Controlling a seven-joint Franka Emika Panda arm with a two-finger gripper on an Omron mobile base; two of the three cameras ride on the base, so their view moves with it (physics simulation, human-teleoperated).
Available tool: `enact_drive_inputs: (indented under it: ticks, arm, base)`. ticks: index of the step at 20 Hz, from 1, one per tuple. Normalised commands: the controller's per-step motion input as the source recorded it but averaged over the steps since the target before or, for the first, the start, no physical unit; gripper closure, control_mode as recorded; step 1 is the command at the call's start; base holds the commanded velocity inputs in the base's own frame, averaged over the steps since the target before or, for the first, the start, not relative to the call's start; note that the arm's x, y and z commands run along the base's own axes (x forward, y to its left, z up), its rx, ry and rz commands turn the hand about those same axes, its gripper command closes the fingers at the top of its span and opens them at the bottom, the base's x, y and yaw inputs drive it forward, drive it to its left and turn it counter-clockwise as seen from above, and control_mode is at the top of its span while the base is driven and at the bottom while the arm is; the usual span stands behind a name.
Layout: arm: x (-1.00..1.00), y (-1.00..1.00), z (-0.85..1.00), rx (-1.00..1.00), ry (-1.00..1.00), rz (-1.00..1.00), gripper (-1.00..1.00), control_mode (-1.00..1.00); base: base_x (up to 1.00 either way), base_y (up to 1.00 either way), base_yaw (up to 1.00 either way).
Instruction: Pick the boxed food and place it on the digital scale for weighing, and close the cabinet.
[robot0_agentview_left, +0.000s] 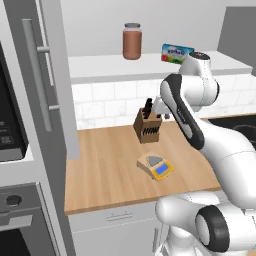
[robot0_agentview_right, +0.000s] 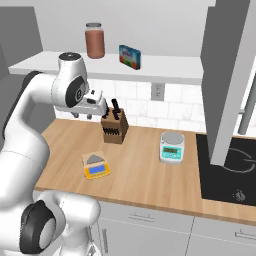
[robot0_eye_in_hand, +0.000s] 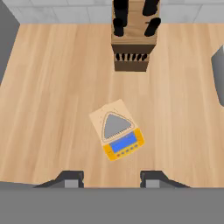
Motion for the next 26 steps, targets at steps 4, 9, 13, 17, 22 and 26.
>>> enact_drive_inputs:
  ticks: [4, 9, 13, 17, 22, 26]
  arm:
    - [-0.22, 0.00, 0.00, 0.00, 0.00, 0.00, -1.00, -1.00]
    - [-0.66, 0.01, -0.13, 0.00, 0.04, 0.01, -1.00, -1.00]
    - [-0.52, -0.03, 0.00, 0.00, -0.11, 0.14, -1.00, -1.00]
    - [-0.37, -0.19, 0.43, 0.00, -0.25, 0.13, -1.00, -1.00]
    - [-0.16, -0.14, 0.50, 0.00, -0.36, 0.11, -1.00, -1.00]
    - [0.00, -0.13, 0.50, 0.01, -0.47, 0.07, -1.00, -1.00]
  base:
    - [0.00, 0.00, 0.00]
    - [0.00, 0.00, 0.00]
    - [0.00, 0.00, 0.00]
    - [0.00, 0.00, 0.00]
    - [0.00, 0.00, 0.00]
    - [0.00, 0.00, 0.00]
